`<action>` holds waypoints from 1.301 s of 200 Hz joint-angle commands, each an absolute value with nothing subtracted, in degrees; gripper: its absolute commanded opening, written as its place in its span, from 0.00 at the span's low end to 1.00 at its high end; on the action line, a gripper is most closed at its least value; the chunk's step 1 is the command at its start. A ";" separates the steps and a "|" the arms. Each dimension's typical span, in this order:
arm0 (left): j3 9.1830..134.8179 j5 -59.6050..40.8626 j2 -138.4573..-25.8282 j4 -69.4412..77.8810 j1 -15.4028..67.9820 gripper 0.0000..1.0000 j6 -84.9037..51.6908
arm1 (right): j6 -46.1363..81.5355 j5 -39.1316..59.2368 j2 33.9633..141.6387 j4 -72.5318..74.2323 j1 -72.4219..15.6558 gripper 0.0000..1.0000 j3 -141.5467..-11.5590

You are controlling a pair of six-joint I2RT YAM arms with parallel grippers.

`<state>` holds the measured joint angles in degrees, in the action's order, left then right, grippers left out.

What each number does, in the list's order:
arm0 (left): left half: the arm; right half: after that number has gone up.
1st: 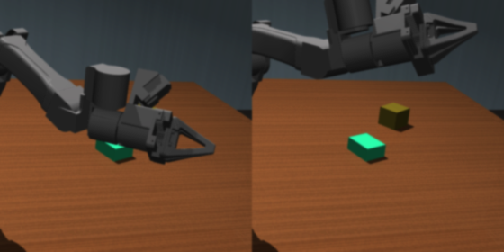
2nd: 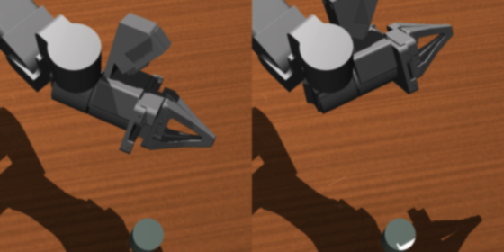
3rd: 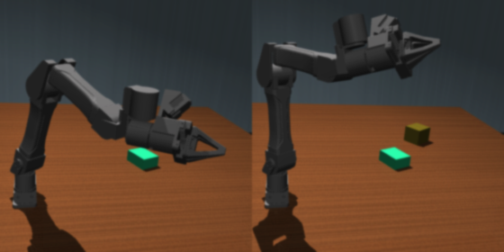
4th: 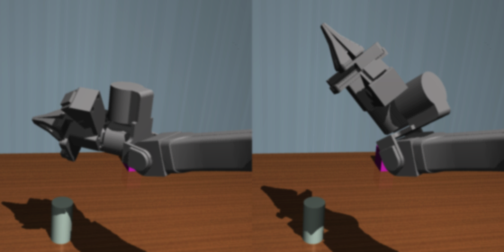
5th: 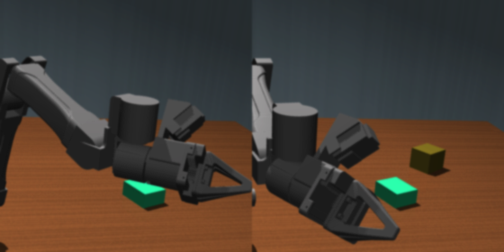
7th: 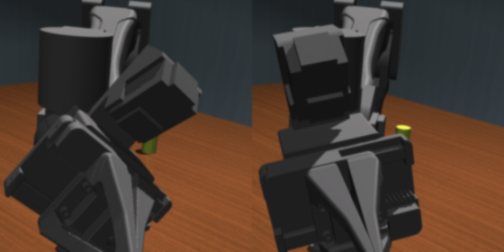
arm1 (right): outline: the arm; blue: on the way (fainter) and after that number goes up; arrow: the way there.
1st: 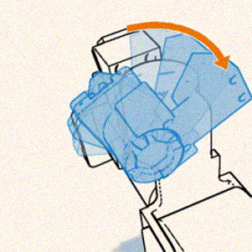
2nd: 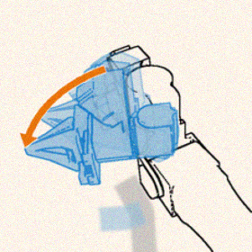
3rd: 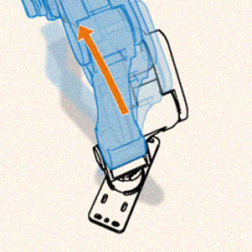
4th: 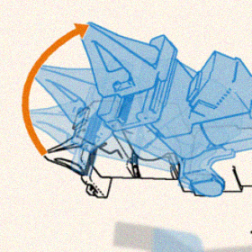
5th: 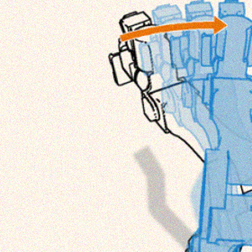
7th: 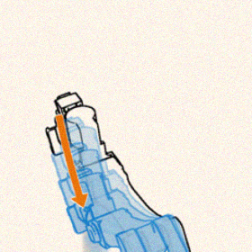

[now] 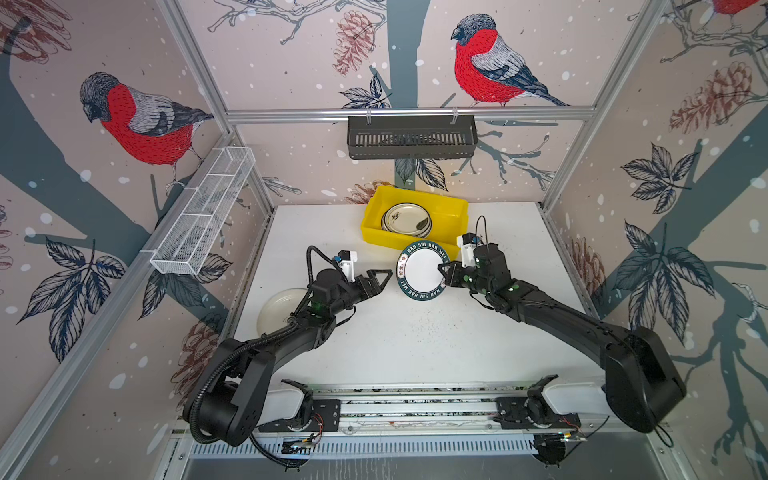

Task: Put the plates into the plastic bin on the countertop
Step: 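Carry the plate toward the bin with the right gripper while the left gripper opens, then lower the plate into the yellow bin onto the stack with the right gripper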

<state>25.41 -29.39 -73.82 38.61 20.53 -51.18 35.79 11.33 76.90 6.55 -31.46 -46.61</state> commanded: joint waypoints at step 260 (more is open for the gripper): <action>26.89 -9.07 -45.43 -0.23 17.57 0.97 -36.08 | 46.79 7.70 129.06 10.25 -21.88 0.00 -98.15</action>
